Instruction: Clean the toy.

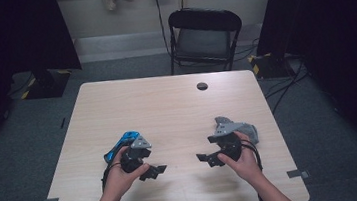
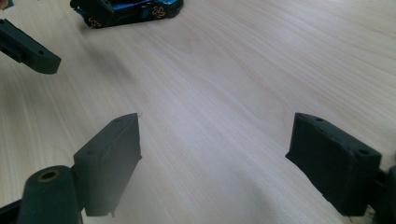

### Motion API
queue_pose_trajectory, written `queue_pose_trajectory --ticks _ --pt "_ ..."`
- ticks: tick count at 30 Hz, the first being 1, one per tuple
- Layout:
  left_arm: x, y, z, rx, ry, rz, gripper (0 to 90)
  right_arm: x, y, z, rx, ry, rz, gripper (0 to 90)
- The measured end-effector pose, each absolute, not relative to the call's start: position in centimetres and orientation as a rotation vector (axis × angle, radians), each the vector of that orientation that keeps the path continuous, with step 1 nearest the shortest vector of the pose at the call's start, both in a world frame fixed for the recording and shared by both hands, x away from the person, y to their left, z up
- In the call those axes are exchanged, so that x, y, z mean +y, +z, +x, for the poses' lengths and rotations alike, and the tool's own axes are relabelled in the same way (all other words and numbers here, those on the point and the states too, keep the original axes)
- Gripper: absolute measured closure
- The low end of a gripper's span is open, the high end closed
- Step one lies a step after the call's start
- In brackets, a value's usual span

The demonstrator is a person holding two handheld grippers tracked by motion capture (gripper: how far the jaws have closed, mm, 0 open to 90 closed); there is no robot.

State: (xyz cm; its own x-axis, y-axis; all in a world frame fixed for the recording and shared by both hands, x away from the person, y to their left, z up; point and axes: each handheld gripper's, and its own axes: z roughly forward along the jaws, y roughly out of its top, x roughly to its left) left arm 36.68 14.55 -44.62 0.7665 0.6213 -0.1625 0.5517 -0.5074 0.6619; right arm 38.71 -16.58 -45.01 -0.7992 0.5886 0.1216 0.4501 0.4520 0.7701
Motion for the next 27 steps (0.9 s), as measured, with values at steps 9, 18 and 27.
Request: queue_pose_trajectory --ticks 9,18,27 --pt "14.0 -46.1 35.8 0.841 0.101 2.264 17.2 -15.3 -45.6 37.8 2.580 1.267 0.865 16.2" --pt "13.8 -46.5 35.3 0.825 0.083 2.275 17.2 -14.6 -46.5 37.4 2.611 1.254 0.848 16.4" --pt "13.7 -47.0 34.8 0.810 0.069 2.282 17.2 -14.3 -47.2 36.9 2.636 1.251 0.838 16.4"
